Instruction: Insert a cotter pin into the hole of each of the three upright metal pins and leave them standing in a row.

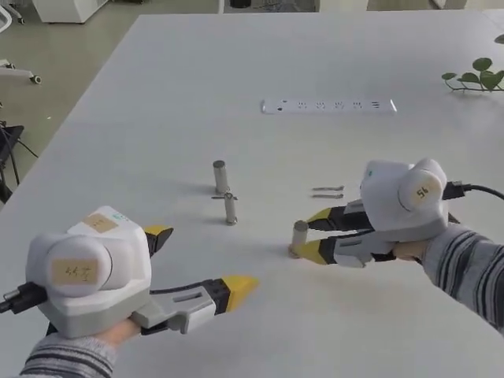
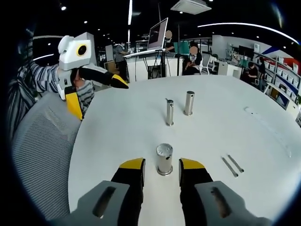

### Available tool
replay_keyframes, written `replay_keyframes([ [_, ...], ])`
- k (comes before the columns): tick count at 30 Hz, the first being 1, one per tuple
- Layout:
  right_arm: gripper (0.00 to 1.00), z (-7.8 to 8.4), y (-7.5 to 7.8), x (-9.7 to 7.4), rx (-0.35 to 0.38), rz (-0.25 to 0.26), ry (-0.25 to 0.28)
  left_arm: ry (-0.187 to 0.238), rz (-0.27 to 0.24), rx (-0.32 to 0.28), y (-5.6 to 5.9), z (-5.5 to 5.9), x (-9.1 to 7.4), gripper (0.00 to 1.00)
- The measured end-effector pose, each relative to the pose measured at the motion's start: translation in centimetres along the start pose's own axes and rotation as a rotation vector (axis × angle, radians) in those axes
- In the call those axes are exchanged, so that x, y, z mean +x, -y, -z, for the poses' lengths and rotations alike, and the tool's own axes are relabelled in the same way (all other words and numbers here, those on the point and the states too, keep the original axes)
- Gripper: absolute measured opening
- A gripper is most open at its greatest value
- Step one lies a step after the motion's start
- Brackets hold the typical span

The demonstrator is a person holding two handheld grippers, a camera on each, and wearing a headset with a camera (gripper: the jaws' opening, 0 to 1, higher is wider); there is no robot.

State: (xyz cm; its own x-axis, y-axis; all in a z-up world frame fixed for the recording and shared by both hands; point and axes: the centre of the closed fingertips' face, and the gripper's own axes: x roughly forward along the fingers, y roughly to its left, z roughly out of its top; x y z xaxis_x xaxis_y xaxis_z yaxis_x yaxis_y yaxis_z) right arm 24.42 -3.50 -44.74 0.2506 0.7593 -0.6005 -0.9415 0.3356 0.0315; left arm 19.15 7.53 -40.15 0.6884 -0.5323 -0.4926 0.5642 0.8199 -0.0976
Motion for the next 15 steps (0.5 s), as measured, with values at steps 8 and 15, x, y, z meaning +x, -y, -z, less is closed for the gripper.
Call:
replay_keyframes([
  [8, 0.27, 0.3, 1.3, -1.8, 0.004, 0.020, -0.040, 0.003, -0.001, -0.001, 0.1, -0.1, -0.1, 0.82],
  [15, 0.20, 0.9, 3.7, -2.4, 0.038, 0.067, -0.113, 0.013, 0.011, -0.024, 0.5, -0.4, 0.0, 0.83],
])
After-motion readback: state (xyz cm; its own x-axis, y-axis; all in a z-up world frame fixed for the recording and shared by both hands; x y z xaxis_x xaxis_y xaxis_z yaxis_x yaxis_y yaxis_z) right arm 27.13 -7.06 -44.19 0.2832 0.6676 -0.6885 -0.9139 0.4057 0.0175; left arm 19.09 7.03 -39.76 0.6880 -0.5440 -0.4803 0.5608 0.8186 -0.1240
